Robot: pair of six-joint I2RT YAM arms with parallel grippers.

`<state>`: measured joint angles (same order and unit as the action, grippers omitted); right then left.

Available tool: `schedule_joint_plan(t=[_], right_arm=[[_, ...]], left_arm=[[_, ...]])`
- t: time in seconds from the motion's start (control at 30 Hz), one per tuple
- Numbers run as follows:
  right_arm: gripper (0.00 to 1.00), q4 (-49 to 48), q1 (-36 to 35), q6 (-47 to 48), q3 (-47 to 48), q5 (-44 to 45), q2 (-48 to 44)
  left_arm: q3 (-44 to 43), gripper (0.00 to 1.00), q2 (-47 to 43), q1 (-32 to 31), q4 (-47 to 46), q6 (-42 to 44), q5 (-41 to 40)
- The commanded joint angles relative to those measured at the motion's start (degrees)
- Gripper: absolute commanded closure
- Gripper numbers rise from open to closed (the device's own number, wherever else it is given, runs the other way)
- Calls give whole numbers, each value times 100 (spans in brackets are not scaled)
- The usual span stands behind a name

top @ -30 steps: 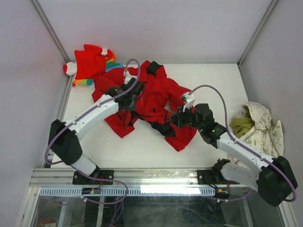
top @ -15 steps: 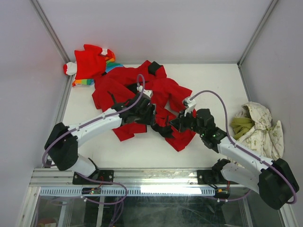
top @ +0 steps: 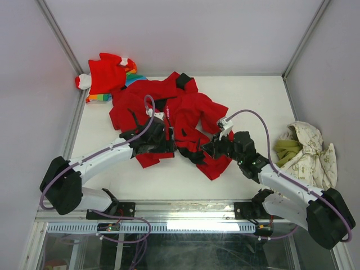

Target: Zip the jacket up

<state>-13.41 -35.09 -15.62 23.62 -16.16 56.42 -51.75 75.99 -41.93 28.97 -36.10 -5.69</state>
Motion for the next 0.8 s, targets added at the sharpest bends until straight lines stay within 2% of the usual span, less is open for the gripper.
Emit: schedule_joint_plan(t=[0.0, 0.2, 0.43, 0.63, 0.77], right_arm=[[100, -415, 1, -46, -19, -96, -8], [100, -486, 2, -58, -88, -110, -60], [100, -616, 2, -99, -108, -215, 90], [100, -633, -1, -103, -127, -213, 88], [100, -645, 1, -105, -103, -251, 122]], left_arm=[[52, 24, 279, 76, -248, -82, -107], [181, 23, 879, 158, -453, -55, -195], [244, 31, 1434, 159, -506, -81, -267], [450, 34, 1337, -57, -283, -204, -54], [532, 32, 1031, -297, 64, -340, -16]])
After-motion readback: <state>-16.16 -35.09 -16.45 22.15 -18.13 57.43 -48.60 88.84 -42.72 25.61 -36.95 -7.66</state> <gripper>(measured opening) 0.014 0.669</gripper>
